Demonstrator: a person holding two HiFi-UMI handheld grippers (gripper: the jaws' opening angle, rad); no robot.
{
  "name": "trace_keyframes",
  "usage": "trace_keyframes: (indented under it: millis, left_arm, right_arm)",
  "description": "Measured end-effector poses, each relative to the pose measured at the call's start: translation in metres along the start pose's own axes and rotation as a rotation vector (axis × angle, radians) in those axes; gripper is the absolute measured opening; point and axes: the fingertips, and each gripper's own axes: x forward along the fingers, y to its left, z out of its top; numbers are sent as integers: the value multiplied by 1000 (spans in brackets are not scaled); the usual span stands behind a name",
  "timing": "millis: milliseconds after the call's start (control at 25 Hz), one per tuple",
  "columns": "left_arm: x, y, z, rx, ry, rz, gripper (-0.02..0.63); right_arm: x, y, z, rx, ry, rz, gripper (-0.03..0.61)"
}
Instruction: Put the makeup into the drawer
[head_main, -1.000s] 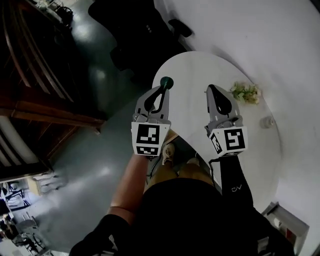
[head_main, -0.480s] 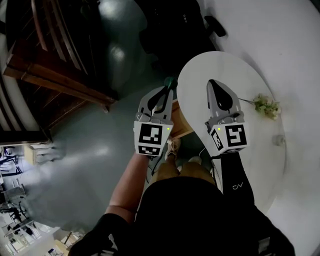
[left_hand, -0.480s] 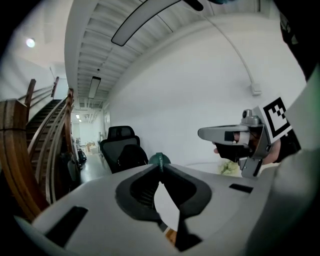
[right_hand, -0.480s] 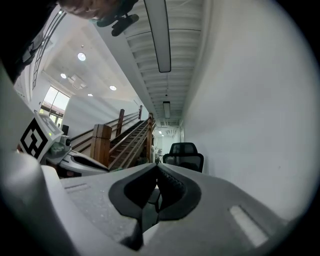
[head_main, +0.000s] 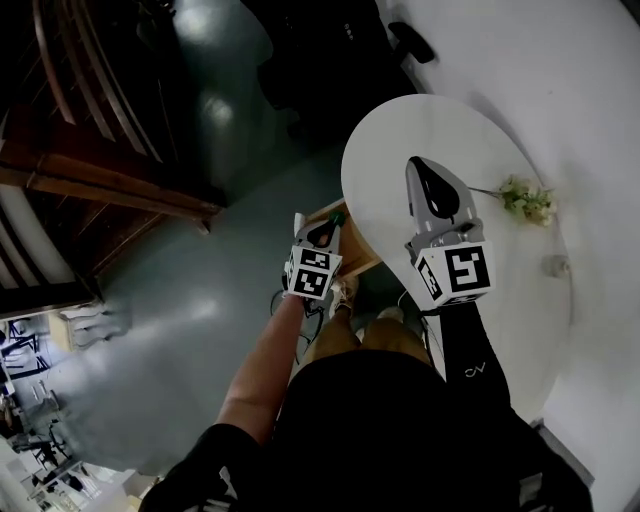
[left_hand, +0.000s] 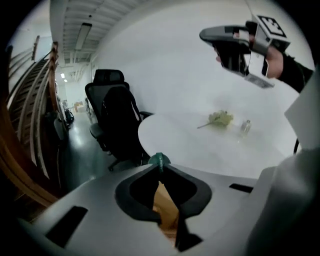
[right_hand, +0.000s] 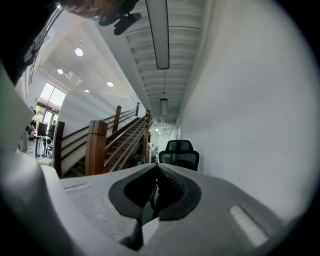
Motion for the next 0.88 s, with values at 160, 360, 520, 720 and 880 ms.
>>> trace_keyframes:
  millis: [160, 360, 520, 720, 880]
  left_arm:
    - [31, -13, -50, 25, 149, -49, 32]
    - [49, -21, -74, 34, 244, -90, 35]
    - [53, -25, -74, 48, 254, -107, 37]
    - [54, -30, -76, 93, 260, -124, 187]
    - [55, -33, -85, 89, 290, -163, 202]
  right_arm:
    - [-5, -8, -5, 1, 8, -19, 4]
    - [-8, -11, -10, -5, 19, -27, 5]
    - [-9, -11, -8, -21, 18, -21, 5]
    - [-8, -11, -6, -22, 17, -29, 5]
    - [-7, -10, -7, -13, 22, -33, 4]
